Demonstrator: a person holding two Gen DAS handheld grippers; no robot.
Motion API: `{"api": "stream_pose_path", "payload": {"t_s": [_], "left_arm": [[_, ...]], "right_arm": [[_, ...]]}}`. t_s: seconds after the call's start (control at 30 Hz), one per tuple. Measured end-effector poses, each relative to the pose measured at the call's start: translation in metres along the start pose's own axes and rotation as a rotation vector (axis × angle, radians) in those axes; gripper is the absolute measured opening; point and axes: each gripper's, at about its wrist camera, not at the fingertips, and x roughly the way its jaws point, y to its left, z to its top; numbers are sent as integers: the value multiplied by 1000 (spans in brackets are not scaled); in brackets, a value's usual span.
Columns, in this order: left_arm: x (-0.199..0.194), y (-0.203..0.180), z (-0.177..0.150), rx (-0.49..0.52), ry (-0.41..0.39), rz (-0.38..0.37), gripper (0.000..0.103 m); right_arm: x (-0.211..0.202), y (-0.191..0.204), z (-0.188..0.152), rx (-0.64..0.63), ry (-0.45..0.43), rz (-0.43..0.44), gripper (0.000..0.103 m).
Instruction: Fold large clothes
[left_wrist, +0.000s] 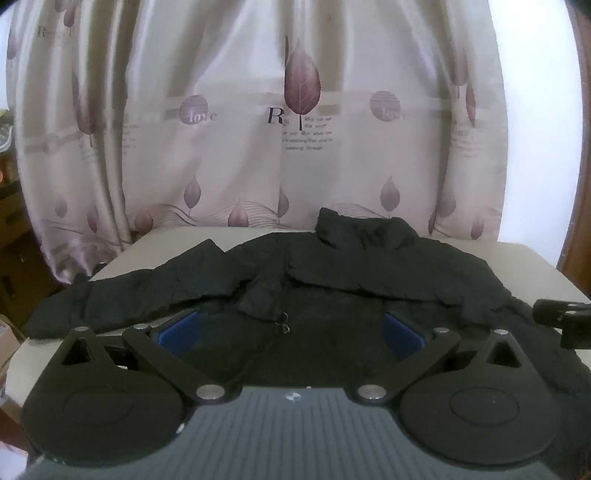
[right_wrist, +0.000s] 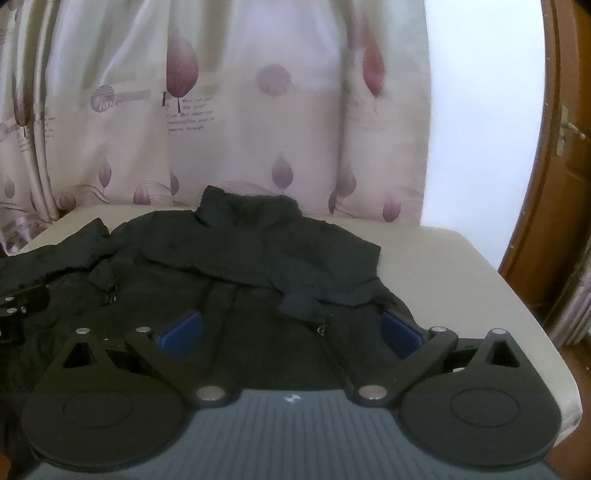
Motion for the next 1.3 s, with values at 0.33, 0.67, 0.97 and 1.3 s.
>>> {"api": "stream_pose_path", "payload": {"t_s": [0.33,0.67,0.97,1.3], "left_arm": [[23,9,5,-13,34,11,103],[43,10,8,-15,59,19,103],[54,9,7,-13,79,25,103],[64,10,10,-11,98,36,103]], "right_arm": [[27,11,9,-12,44,6,103],[50,21,12,-19,75,13,103],[64,22,14,-16,98,23,103],[72,22,14,-16,108,53,103]]}}
